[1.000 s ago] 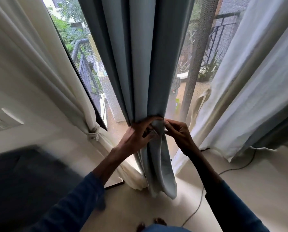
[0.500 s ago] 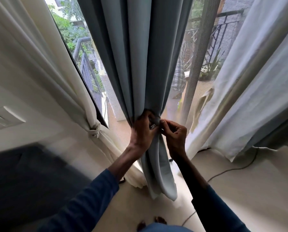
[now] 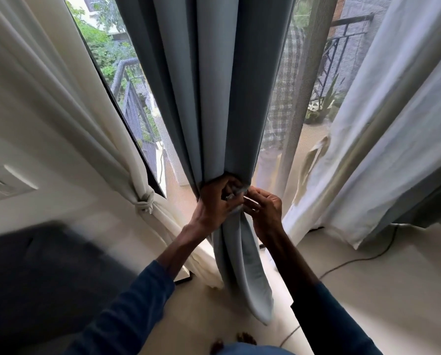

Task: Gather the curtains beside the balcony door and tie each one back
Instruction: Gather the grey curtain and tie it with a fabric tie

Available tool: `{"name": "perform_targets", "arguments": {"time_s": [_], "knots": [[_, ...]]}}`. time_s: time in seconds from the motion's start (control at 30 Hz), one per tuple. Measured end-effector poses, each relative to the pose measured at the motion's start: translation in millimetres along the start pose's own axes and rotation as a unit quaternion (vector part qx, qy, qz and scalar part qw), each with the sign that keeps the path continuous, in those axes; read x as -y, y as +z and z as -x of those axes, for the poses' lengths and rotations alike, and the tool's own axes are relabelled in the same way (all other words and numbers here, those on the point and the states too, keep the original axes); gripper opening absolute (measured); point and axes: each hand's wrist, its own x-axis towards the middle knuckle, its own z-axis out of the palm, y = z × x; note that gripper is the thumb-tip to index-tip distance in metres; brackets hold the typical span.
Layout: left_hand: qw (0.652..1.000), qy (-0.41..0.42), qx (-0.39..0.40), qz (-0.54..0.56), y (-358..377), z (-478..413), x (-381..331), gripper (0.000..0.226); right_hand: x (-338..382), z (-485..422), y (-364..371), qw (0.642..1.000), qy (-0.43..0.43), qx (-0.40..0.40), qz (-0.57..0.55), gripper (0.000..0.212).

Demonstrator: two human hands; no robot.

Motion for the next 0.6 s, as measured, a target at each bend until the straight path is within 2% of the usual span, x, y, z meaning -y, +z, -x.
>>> {"name": "perform_targets", "arguments": {"time_s": [0.17,0.27,0.33,0.47,0.6], "knots": [[1.000,-0.025,-0.019,0.004,4.2,2.5,-1.0,0.011,0.4,3.0,1.6,0.996,0.047,-0.024,-0.073,0.016],[0.997,-0.048,-0.061,0.007,0.1,0.8,-0.5,0.003,0.4,1.7,-1.6,0.981,0.104,-0.030,-0.159,0.024],[0.995,-0.064,-0.081,-0.006,-5.8,-1.4,0.8,0.002,0.2,2.1,-5.9,0.978,0.114,-0.035,-0.173,0.025],[0.996,-0.063,-0.062,-0.009,-7.8,-0.3,-0.2,0.014,0.1,4.6,-8.8,0.996,0.023,-0.034,-0.076,0.020],[0.996,-0.066,-0.064,0.002,-3.0,7.4,-5.5,0.020,-6.5,13.9,-7.1,0.996,-0.085,-0.032,0.017,0.021]]}}
